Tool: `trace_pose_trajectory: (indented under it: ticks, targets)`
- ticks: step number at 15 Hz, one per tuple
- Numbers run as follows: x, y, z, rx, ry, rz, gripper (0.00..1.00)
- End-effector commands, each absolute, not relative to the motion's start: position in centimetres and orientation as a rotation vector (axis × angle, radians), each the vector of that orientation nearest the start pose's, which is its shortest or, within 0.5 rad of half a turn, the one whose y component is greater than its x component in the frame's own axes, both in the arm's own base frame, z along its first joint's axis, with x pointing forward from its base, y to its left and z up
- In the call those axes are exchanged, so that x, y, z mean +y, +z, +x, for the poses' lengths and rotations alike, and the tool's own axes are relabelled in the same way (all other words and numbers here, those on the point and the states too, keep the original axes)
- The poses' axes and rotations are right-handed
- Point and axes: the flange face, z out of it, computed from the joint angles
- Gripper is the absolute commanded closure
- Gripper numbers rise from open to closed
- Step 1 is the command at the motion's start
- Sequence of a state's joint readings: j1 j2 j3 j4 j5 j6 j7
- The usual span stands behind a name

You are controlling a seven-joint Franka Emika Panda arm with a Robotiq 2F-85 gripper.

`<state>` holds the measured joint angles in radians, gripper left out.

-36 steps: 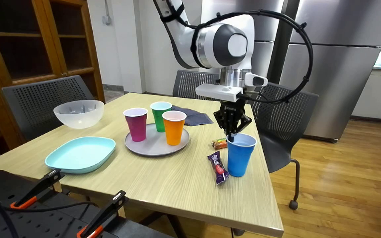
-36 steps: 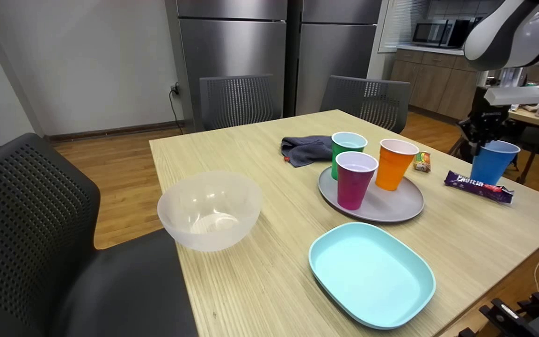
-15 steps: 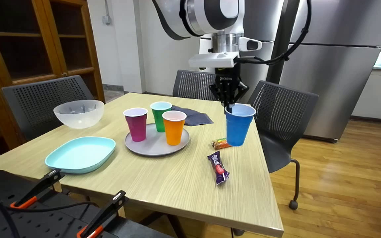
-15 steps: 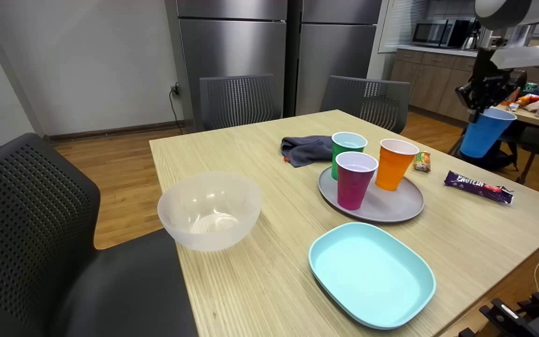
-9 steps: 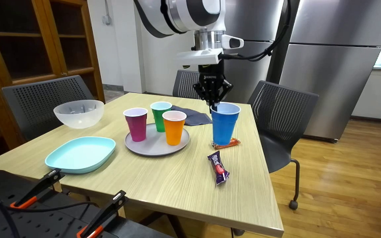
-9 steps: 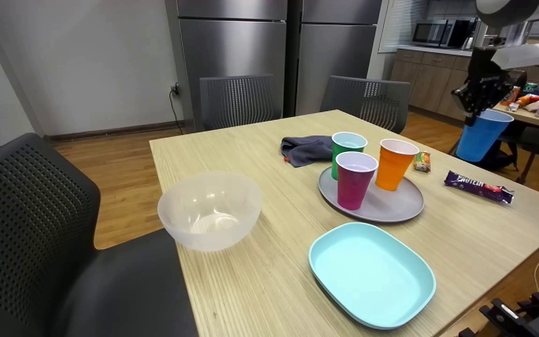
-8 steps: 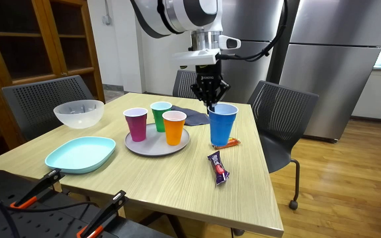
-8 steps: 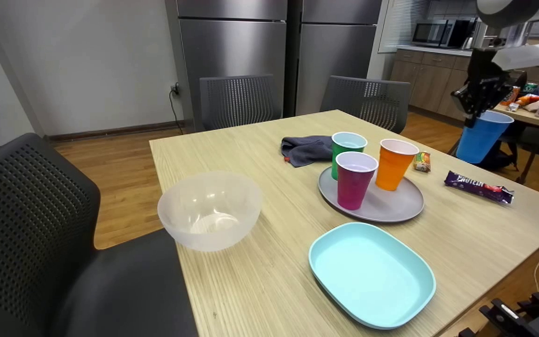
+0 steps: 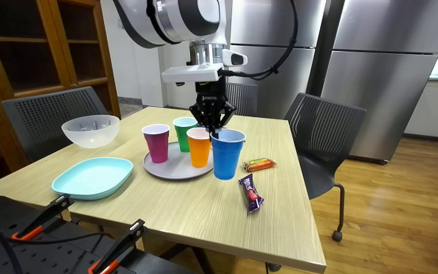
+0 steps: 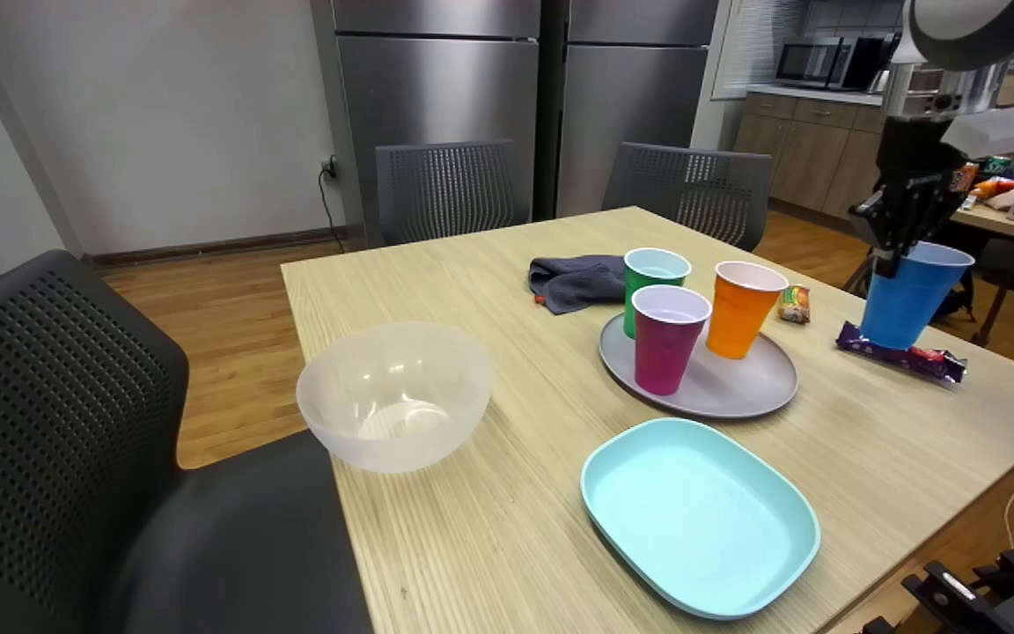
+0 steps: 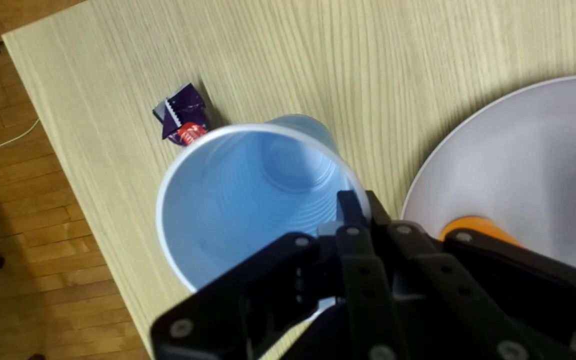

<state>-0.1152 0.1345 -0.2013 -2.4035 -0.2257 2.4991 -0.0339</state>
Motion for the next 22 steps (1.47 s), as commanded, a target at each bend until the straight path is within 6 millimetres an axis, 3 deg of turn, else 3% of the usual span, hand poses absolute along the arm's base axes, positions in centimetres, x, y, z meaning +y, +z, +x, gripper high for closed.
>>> trace_pose_trajectory:
  ticks: [1, 8, 15, 22]
  targets:
    - [-12.4, 25.9, 44.6, 0.093, 0.115, -3.286, 0.99]
    - [-7.3, 25.7, 42.9, 0.031, 0.149, -3.277, 0.99]
    - [-2.6, 24.9, 43.3, -0.102, 0.129, -3.283, 0.99]
    - [-1.1, 24.1, 43.4, -0.313, 0.053, -3.272, 0.99]
